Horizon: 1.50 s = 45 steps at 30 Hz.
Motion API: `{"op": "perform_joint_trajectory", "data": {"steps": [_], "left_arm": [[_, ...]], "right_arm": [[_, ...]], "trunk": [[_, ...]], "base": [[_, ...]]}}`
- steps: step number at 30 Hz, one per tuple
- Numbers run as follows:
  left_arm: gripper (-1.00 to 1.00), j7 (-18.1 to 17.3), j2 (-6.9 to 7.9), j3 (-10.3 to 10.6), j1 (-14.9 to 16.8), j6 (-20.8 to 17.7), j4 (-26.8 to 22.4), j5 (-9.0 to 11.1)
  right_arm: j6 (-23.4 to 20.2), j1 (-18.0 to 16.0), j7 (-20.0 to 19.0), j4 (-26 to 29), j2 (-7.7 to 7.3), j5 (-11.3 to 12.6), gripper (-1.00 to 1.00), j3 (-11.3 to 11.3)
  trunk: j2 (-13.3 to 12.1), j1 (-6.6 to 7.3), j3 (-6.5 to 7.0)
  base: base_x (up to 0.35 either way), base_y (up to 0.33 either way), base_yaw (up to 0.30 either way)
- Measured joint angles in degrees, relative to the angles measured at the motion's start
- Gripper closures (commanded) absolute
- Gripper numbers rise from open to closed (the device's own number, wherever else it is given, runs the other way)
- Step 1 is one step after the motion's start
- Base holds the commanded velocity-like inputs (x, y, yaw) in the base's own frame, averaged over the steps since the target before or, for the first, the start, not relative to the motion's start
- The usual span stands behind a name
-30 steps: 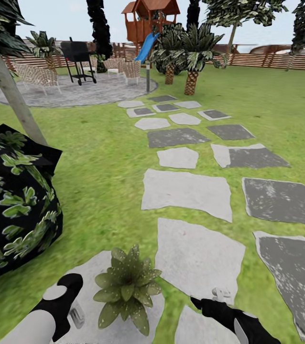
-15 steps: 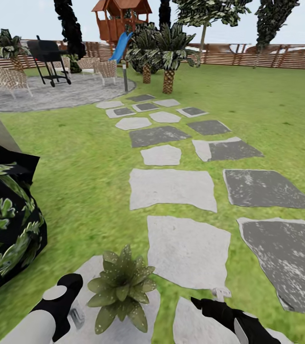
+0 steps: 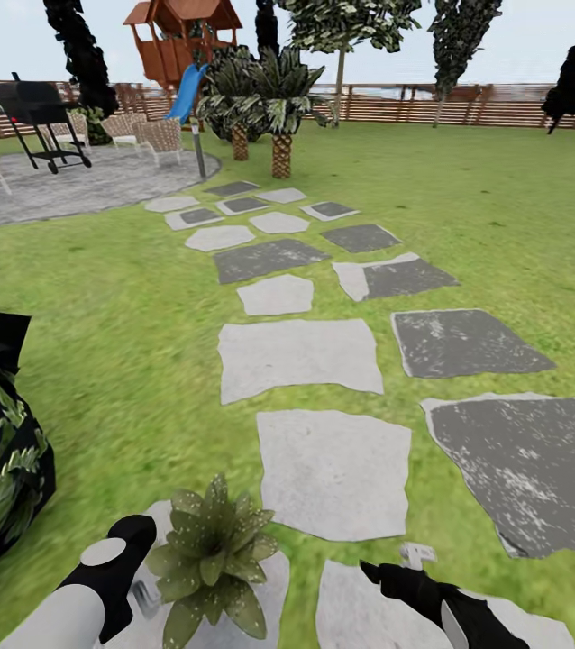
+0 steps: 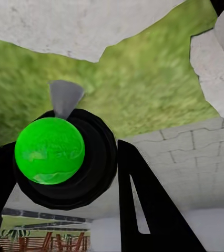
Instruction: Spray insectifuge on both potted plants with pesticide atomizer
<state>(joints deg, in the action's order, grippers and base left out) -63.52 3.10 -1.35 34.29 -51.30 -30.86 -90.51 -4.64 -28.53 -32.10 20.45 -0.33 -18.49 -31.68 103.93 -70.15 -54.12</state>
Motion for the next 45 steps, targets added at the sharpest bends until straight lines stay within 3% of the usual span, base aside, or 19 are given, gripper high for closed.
{"op": "perform_joint_trajectory", "data": {"steps": [12, 24, 45], "left_arm": [[1.00, 0.1, -0.01, 0.0, 0.0, 0.0, 0.0, 0.0], [1.00, 0.0, 0.00, 0.0, 0.0, 0.0, 0.0, -0.1], [1.00, 0.0, -0.01, 0.0, 0.0, 0.0, 0.0, -0.1]], "right_arm": [[0.0, 0.0, -0.1, 0.1, -0.01, 0.0, -1.00, 0.0], [0.0, 0.0, -0.1, 0.0, -0.02, 0.0, -1.00, 0.0], [0.0, 0.0, 0.0, 0.0, -0.04, 0.0, -1.00, 0.0]], "trunk": [[0.0, -0.02, 0.00], [0.0, -0.04, 0.00], [0.0, -0.02, 0.00]], "base": [[0.026, 0.121, -0.164], [-0.253, 0.202, -0.024], [-0.041, 0.256, -0.269]]}}
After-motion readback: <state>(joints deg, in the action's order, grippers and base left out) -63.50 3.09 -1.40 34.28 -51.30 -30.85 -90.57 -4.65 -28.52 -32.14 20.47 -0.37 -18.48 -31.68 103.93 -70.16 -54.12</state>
